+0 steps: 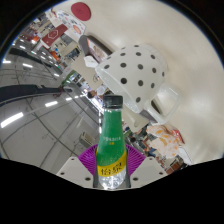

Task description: Pour water

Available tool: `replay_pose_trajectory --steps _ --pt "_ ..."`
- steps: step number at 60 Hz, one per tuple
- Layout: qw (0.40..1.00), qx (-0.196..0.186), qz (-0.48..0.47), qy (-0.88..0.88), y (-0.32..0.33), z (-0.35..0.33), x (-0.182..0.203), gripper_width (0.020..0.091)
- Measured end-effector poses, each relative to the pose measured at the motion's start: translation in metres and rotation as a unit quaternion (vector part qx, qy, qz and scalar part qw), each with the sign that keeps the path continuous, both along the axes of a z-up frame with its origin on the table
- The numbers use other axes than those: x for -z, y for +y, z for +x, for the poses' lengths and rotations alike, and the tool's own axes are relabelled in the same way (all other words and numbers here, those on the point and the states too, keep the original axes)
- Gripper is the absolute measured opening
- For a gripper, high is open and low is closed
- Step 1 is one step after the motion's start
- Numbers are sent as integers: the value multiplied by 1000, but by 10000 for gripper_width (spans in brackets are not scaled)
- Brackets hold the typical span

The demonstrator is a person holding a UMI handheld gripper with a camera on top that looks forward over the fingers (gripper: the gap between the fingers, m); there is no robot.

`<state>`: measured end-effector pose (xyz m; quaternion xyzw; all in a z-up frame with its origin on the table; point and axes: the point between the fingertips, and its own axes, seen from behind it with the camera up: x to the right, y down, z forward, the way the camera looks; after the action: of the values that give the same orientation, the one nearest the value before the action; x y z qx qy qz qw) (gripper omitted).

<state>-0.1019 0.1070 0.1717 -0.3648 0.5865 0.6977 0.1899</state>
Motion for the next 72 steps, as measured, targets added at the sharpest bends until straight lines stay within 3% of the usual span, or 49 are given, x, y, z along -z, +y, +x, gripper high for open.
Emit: replay_pose_trajectory --steps 16,20,25,30,39,44,51,52,58,62,72 --pt "998 -34 41 -29 -6 -7 -15 358" --pt "988 -42 84 -124 -8 -1 -35 356" --pt "948 -36 157 -273 -25 19 -88 356" --pt "852 -16 218 -476 2 55 -130 357" --pt "568 65 237 -786 -3 159 -166 357" --pt "454 82 212 -861 -4 215 -145 356" --pt "392 57 144 -907 5 288 -48 356" --pt "392 51 137 -908 4 288 -50 357" --pt "388 13 109 -915 12 318 34 357" --pt "391 2 113 -914 4 310 35 356" --pt "379 -36 123 -917 7 302 85 355"
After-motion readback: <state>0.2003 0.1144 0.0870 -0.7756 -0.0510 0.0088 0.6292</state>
